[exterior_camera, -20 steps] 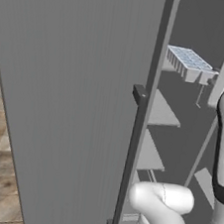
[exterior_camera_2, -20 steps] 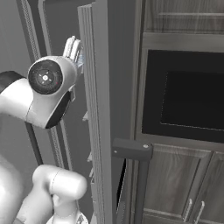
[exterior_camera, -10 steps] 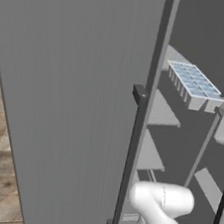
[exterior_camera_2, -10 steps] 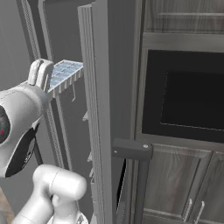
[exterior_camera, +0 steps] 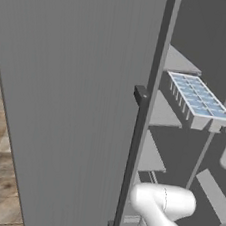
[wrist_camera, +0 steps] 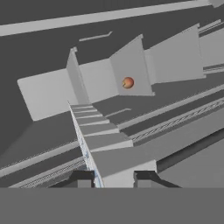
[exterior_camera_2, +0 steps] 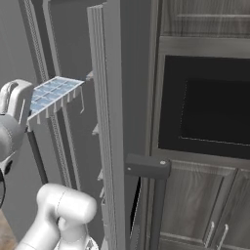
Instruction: Open the freezer door, pick up the ice cube tray from the freezer, and place it on the dining counter.
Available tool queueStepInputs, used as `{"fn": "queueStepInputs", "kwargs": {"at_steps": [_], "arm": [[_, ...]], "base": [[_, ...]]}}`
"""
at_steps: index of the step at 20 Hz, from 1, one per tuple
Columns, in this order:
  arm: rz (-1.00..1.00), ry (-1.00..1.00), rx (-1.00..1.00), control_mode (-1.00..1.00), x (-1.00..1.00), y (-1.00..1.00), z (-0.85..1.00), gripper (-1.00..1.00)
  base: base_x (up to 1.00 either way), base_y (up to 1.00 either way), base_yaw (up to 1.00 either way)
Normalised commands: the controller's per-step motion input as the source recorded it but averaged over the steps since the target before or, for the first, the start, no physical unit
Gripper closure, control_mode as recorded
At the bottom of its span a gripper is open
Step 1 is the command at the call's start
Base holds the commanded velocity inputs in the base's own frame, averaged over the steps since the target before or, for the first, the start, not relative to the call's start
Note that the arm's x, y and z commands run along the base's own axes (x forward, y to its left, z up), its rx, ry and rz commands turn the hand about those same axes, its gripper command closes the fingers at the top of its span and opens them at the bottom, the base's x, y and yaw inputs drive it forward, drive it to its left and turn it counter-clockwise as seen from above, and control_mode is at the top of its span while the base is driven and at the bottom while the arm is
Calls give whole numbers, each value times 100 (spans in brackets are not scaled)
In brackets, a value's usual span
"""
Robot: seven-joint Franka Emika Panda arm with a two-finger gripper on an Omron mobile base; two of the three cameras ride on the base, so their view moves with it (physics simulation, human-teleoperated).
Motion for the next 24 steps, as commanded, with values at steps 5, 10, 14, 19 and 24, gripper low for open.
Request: {"fn": "queueStepInputs", "kwargs": {"at_steps": [5,10,14,19,24], "arm": [[0,0,0,100,0,0,0,100],[0,0,0,100,0,0,0,100],[0,0,0,100,0,0,0,100],[0,0,0,100,0,0,0,100],[0,0,0,100,0,0,0,100]], "base": [[-63,1,2],[-100,22,22],[-100,61,43],[-94,52,72],[-76,32,85]]}}
